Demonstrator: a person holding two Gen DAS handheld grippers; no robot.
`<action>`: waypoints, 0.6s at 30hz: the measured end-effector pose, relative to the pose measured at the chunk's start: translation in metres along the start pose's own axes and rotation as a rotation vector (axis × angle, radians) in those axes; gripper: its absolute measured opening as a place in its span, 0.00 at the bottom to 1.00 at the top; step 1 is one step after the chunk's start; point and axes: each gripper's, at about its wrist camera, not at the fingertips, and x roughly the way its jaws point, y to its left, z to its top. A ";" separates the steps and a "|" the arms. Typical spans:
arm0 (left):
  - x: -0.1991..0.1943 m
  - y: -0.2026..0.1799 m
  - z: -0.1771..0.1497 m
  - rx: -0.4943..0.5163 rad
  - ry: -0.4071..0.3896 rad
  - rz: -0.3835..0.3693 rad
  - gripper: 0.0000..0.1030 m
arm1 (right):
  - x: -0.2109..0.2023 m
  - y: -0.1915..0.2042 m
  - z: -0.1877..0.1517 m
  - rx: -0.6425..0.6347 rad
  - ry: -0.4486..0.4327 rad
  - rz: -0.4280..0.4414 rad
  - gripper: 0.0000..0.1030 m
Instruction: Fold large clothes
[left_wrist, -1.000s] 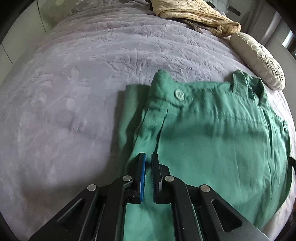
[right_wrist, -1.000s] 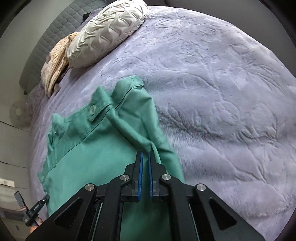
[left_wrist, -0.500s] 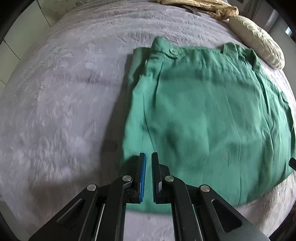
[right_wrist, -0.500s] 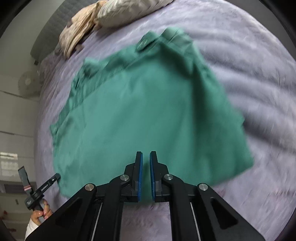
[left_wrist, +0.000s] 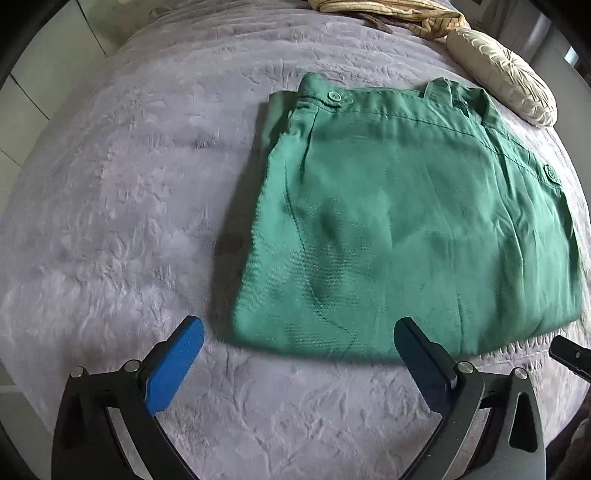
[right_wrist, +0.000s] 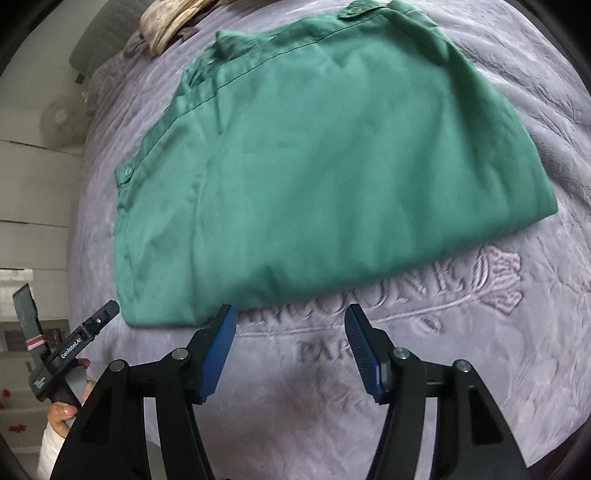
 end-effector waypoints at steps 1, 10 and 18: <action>-0.001 0.000 -0.001 0.000 0.006 -0.002 1.00 | 0.000 0.002 -0.001 -0.001 0.004 -0.002 0.65; -0.003 0.002 -0.006 -0.003 0.038 -0.007 1.00 | -0.011 0.022 -0.011 -0.043 -0.032 -0.022 0.92; -0.005 0.002 -0.012 -0.003 0.055 -0.025 1.00 | -0.011 0.034 -0.020 -0.064 -0.023 -0.033 1.00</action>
